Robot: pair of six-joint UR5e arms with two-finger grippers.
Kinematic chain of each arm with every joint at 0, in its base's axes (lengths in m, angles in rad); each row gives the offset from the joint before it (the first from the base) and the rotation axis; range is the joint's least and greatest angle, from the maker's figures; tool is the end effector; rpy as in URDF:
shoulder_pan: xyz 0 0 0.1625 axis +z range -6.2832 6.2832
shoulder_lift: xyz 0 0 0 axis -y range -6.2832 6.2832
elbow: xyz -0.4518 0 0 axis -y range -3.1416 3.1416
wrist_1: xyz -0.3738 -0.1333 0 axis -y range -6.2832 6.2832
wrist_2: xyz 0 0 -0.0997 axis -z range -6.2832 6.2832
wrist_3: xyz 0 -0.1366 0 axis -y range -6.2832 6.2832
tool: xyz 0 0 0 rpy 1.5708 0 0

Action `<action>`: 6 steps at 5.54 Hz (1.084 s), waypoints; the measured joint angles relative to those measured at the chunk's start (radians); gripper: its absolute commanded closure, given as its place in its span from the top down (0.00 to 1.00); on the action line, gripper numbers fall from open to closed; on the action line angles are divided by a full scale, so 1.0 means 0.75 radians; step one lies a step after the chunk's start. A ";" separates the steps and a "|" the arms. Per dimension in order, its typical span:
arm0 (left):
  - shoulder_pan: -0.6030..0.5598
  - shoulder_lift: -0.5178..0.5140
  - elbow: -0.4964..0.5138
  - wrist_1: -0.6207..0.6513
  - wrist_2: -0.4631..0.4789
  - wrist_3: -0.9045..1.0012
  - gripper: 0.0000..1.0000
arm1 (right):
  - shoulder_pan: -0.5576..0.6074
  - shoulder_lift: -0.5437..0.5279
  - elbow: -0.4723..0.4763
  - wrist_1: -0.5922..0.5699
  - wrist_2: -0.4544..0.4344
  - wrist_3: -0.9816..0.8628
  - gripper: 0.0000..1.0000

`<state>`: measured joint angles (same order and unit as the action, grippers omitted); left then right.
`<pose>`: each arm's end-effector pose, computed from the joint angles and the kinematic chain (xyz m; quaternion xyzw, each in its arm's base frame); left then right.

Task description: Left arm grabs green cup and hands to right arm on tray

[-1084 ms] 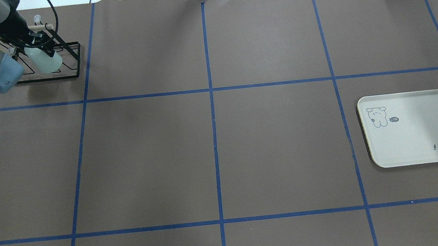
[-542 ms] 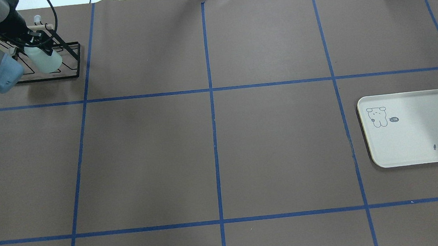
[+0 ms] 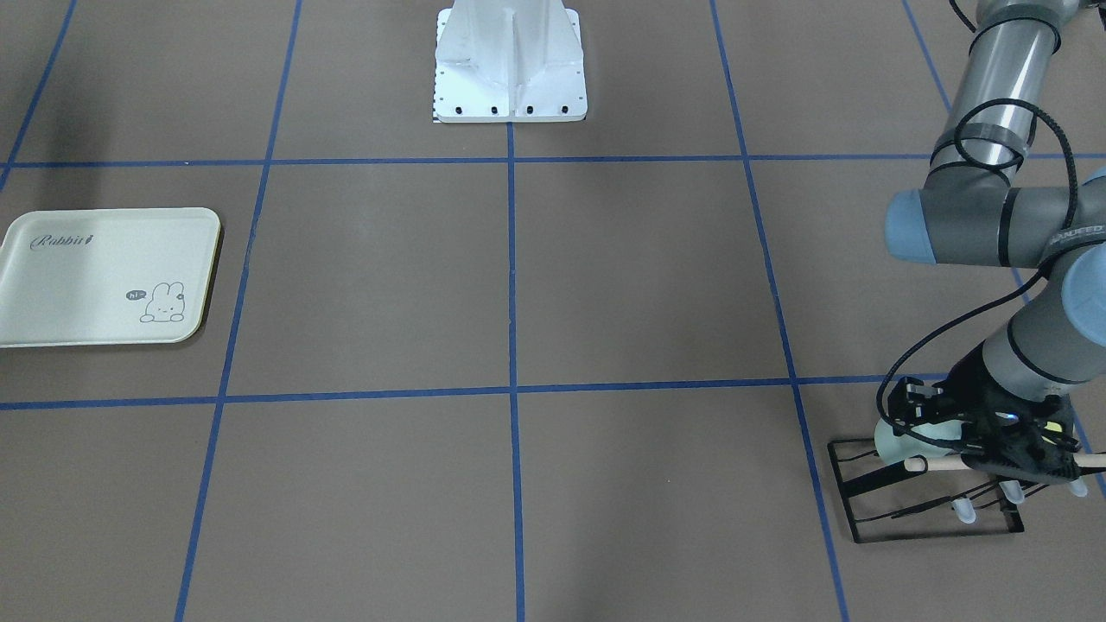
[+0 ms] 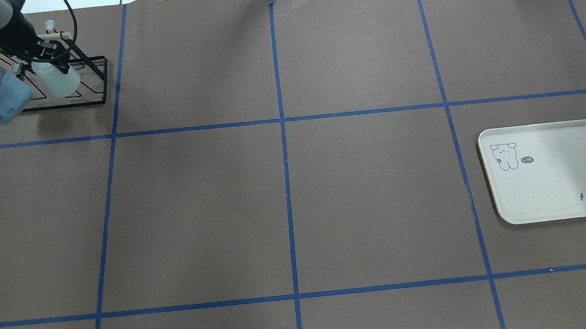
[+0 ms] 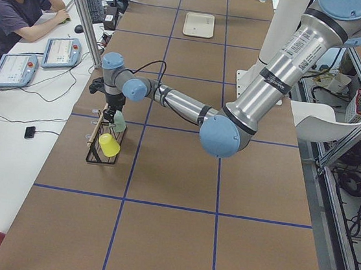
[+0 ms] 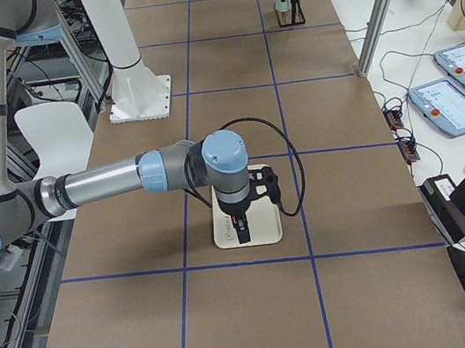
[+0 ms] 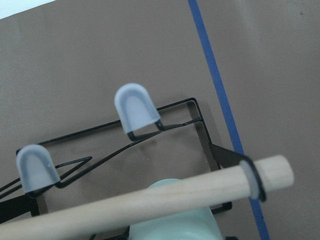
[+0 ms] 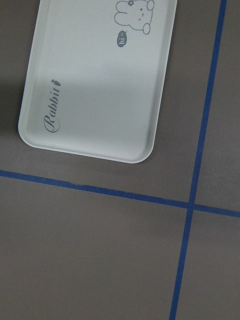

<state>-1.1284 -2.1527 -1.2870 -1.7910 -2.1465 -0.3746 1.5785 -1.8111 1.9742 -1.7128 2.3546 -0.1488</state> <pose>0.2674 -0.7021 0.4803 0.1165 0.3494 0.1041 0.9238 0.0397 -0.3627 0.6352 0.0396 -0.3800 -0.0692 0.9216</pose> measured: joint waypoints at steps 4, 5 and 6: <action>-0.049 0.010 -0.291 0.221 -0.008 0.000 0.00 | 0.000 0.001 0.000 0.000 0.000 0.001 1.00; -0.073 0.012 -0.381 0.293 -0.007 0.000 0.00 | 0.000 0.003 0.001 0.000 0.001 0.004 1.00; -0.094 0.016 -0.451 0.338 -0.005 -0.005 0.00 | -0.001 0.006 0.001 0.001 0.024 0.015 1.00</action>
<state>-1.1986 -2.1410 -1.6256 -1.5378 -2.1500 -0.3780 1.5780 -1.8068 1.9753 -1.7122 2.3727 -0.1373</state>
